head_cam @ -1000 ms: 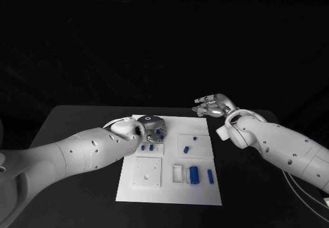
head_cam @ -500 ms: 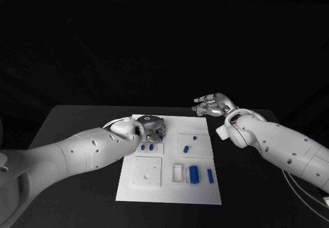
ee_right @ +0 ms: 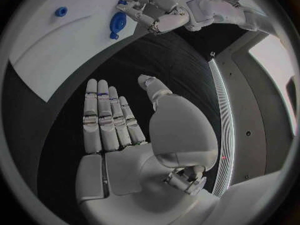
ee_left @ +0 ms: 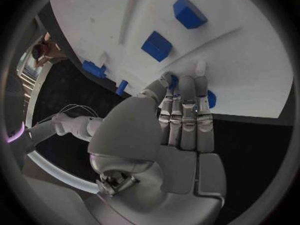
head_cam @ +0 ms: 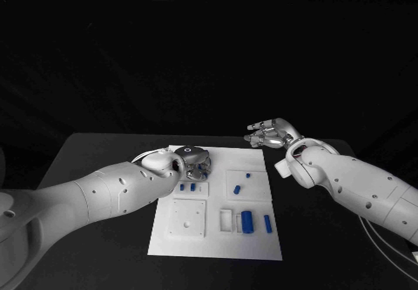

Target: Assemble the parts on the task board

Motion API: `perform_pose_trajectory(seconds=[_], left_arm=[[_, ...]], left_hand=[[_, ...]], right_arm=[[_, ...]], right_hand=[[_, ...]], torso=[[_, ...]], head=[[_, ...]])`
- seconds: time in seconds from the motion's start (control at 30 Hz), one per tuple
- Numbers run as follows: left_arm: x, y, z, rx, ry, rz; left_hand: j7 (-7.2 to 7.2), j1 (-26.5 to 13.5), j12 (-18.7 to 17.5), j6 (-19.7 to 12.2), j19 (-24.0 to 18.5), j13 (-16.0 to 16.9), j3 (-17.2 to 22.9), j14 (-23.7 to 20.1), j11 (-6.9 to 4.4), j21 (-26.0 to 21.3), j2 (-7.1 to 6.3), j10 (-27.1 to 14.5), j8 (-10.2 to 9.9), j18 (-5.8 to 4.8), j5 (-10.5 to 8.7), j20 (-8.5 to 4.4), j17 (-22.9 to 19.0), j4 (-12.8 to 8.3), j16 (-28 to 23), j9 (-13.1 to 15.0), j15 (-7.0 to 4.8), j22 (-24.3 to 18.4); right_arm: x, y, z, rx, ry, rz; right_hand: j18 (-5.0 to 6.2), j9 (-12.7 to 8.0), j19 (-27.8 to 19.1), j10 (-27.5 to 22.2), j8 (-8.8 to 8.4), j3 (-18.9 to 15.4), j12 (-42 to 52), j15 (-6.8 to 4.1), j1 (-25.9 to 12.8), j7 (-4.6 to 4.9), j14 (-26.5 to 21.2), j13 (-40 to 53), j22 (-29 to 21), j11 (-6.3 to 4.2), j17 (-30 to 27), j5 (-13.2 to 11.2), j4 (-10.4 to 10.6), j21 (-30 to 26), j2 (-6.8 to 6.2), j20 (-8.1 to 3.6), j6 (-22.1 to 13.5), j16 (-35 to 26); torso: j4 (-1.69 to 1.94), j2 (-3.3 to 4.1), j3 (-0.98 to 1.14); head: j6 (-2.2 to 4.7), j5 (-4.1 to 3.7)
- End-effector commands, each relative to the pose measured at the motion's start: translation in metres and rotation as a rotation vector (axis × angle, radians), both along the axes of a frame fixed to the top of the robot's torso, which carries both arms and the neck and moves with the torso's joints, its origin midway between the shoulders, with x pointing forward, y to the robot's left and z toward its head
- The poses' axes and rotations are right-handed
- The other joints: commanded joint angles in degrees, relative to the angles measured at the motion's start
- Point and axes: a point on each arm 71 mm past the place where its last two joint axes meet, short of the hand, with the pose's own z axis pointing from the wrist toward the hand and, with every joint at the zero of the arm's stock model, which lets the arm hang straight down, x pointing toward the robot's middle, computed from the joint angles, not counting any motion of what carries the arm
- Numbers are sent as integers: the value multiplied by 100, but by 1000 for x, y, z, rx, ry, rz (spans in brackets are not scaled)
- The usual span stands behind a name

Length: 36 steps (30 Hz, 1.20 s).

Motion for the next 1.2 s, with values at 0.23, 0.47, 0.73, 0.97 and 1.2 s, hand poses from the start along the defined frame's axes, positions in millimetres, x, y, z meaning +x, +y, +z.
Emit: perform_pose_trajectory(seconds=[0.23, 0.47, 0.73, 0.97, 1.2], left_arm=[[-1, 4, -6, 10, 9, 7], [-2, 8, -3, -19, -23, 3], [-4, 15, 6, -96, -60, 2], [-5, 21, 14, -149, -65, 8], [-7, 28, 23, -195, -51, 25]], left_hand=[[31, 245, -10, 42, -116, 14, -92, 84, -10, 436, 89, 139, 6, 10, 49, -76, 58, -257, 108, 2, -34, 153], [-8, 211, -11, 203, -228, 17, 219, 215, -66, 955, 79, 338, 1, 52, -185, -128, 140, -459, 266, 4, -88, 143], [-16, 134, -11, 231, -233, 17, 292, 292, -81, 1075, 44, 361, 1, 58, -169, -134, 164, -438, 313, 5, -100, 122], [-17, 114, -10, 238, -223, 17, 338, 308, -82, 1101, 32, 366, 2, 65, -131, -136, 169, -434, 322, 5, -103, 119], [-19, 96, -10, 243, -223, 17, 352, 308, -85, 1102, 19, 367, 3, 63, -127, -135, 169, -426, 319, 6, -103, 117]], right_arm=[[0, 1, 1, 7, -6, 12], [0, 1, 1, 7, -6, 13], [0, 0, 1, 5, -6, 10], [0, -2, 1, 4, -5, 9], [0, -3, 1, 2, -4, 8]], right_hand=[[47, 2, -46, -41, -4, -15, -11, 2, -61, 11, -34, -5, -4, -15, -8, 27, -18, -10, 4, -6, 4, 14], [46, 2, -51, -42, -4, -31, -9, 4, -64, 11, -38, -5, -5, -15, -8, 30, -11, -11, 4, -5, 3, 13], [46, 2, -51, -42, -4, -31, -9, 4, -64, 11, -38, -5, -5, -15, -8, 30, -11, -11, 4, -5, 3, 13], [46, 2, -54, -47, -4, -48, -6, 4, -60, 12, -39, -5, -5, -14, -8, 37, -3, -11, 10, -3, 1, 15], [46, 2, -54, -47, -4, -48, -6, 4, -60, 12, -39, -5, -5, -14, -8, 37, -3, -11, 10, -3, 1, 15]], torso=[[-5, 3, 0], [-4, 2, -1], [14, -9, -7], [15, -8, -10], [20, -8, -8]], head=[[2, -1], [12, 6], [29, 3], [36, 19], [31, 33]])
